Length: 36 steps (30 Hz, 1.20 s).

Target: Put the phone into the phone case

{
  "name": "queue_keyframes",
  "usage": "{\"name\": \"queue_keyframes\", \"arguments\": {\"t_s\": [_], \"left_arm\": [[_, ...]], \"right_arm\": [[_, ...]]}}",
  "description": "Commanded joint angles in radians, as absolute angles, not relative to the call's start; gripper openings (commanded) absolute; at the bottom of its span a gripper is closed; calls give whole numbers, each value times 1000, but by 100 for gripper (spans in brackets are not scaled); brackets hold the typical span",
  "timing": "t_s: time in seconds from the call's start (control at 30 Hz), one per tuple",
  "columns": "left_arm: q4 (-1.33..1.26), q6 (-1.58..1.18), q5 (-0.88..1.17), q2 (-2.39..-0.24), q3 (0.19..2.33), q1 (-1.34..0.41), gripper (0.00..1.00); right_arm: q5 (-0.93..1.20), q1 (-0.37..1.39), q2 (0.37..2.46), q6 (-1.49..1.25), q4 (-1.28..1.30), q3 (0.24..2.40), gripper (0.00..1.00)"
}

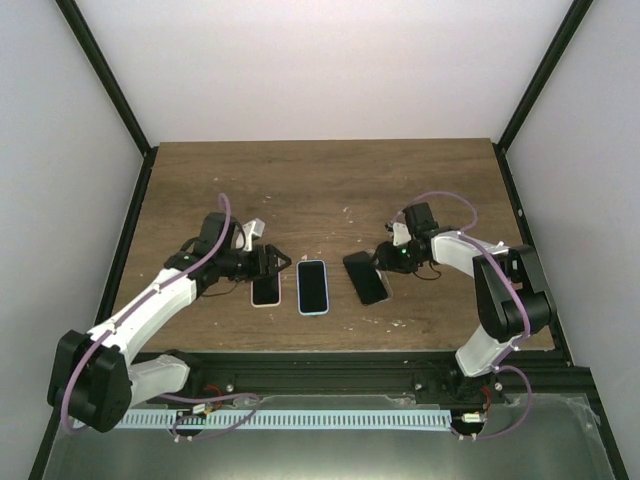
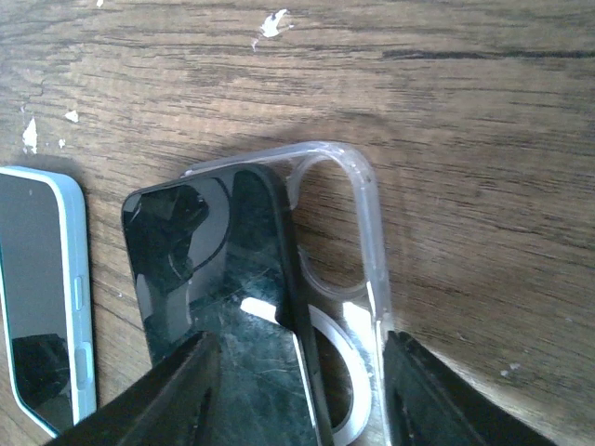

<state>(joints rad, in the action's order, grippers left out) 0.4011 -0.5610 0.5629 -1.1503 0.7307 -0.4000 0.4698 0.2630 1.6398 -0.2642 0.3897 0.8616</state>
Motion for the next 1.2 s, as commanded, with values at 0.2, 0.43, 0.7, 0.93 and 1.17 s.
{"name": "queue_keyframes", "arguments": {"t_s": [0.2, 0.43, 0.7, 0.93, 1.17], "left_arm": [[296, -610, 584, -1235, 758, -463, 60], [206, -642, 610, -1332, 744, -482, 54], [149, -677, 569, -1484, 832, -601, 53], [45, -754, 539, -1581, 859, -654, 55], [8, -774, 508, -1651, 875, -659, 50]], "right_arm": [[590, 300, 1619, -353, 335, 791, 43], [616, 391, 1560, -482, 242, 733, 44], [471, 396, 1389, -501, 220, 658, 59], [341, 392, 1241, -558, 249, 660, 100], [355, 365, 1226, -509, 284, 670, 91]]}}
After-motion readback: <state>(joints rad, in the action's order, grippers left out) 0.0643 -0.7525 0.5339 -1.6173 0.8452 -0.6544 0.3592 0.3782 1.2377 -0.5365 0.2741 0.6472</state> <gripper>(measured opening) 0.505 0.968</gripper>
